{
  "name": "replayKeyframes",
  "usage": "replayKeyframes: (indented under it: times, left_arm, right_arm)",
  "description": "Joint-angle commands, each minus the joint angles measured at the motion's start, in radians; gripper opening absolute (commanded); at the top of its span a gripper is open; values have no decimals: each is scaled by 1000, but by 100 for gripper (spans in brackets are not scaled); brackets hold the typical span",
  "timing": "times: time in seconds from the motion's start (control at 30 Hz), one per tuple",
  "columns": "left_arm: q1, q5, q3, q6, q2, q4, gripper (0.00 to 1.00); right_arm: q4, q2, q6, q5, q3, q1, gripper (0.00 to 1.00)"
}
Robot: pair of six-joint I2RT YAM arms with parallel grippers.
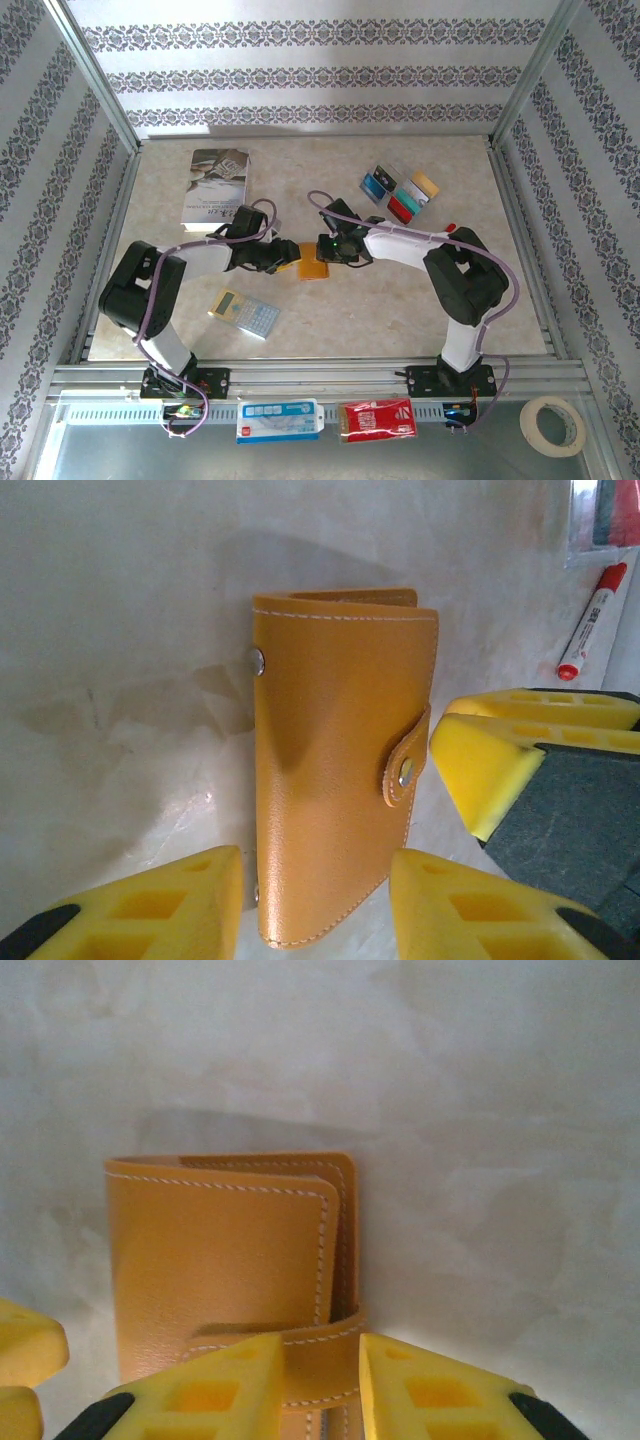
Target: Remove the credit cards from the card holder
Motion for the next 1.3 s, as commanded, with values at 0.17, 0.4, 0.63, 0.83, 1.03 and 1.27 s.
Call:
replayKeyframes:
  times: [0.17, 0.4, 0.63, 0.83, 1.03, 1.27]
  left_arm:
    - [-19, 76, 26, 28, 54, -3, 41]
    - [-19, 82, 24, 16, 81, 25, 40]
    - [-19, 113, 29, 9, 100, 69, 39]
    - [-19, 145, 17, -49, 93, 151, 26]
    - [-19, 126, 1, -45, 80, 147, 14]
    - [-18, 125, 1, -46, 69, 146, 12]
  right_arm:
    - [-33, 38, -18, -52, -6, -6, 27]
    - [-14, 51, -10, -45, -25, -6, 27]
    - [8, 55, -4, -54, -31, -7, 27]
    - [21, 7, -5, -41, -47, -11, 27]
    - [-11, -94, -45, 18, -34, 1, 33]
    - [-74, -36, -71, 4, 36, 29, 40]
